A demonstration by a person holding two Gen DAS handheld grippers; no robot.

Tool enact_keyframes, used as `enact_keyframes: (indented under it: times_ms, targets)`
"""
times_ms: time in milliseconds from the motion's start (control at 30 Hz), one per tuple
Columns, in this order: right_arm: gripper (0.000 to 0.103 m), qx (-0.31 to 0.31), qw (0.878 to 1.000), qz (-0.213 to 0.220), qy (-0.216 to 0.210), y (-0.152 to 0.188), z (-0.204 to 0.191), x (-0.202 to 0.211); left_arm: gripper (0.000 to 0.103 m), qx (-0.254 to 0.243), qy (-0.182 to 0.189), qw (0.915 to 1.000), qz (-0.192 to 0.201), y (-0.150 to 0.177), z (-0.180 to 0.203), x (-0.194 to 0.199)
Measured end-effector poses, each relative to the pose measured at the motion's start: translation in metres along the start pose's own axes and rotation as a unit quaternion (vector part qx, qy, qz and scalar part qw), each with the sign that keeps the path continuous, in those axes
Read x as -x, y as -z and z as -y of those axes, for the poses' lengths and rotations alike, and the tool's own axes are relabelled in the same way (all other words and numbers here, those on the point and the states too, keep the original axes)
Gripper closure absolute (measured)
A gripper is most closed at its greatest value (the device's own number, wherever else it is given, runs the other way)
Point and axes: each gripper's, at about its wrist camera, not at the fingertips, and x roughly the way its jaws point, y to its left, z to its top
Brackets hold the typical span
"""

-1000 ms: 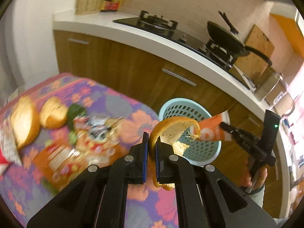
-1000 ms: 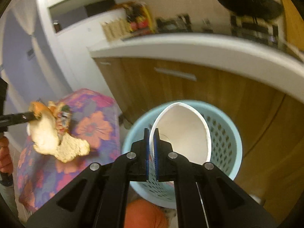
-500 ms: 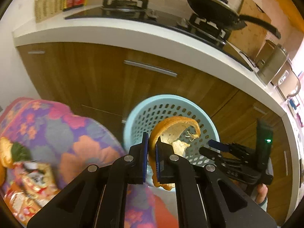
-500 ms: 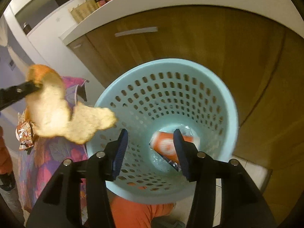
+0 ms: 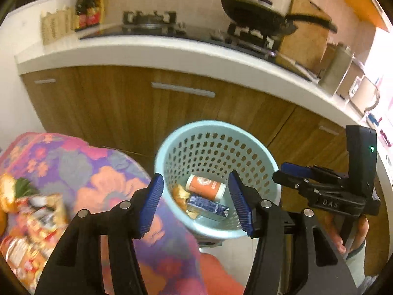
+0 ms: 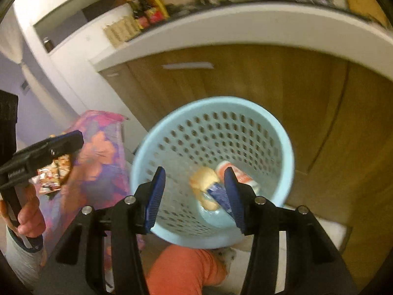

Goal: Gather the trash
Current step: 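Carry the crust and orange cup to the wastebasket and release both, then grasp the orange snack bag with the left tool while the right tool grasps the panda bag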

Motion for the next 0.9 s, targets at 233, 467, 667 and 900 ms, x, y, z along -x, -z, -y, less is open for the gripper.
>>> enact_keyframes:
  times_ms: [233,467,667,900]
  targets:
    - [0.057,0.074,0.995,0.038,-0.047,-0.019,-0.084,0.013,0.046,0.037,-0.019,0.9966,0.071,0.020,-0.033,0.092]
    - [0.057,0.129,0.988,0.031,-0.079,-0.022,-0.166,-0.007,0.044,0.087,-0.083,0.9840,0.131,0.054,-0.095,0.179]
    - [0.057,0.168,0.982,0.016,-0.089,-0.015,-0.217,-0.033,0.042,0.148,-0.112,0.9754,0.118,0.081,-0.162,0.205]
    - [0.057,0.211,0.973,0.060,-0.073,-0.002,-0.252,-0.068,0.042,0.181,-0.104,0.9760,0.062,0.095,-0.208,0.167]
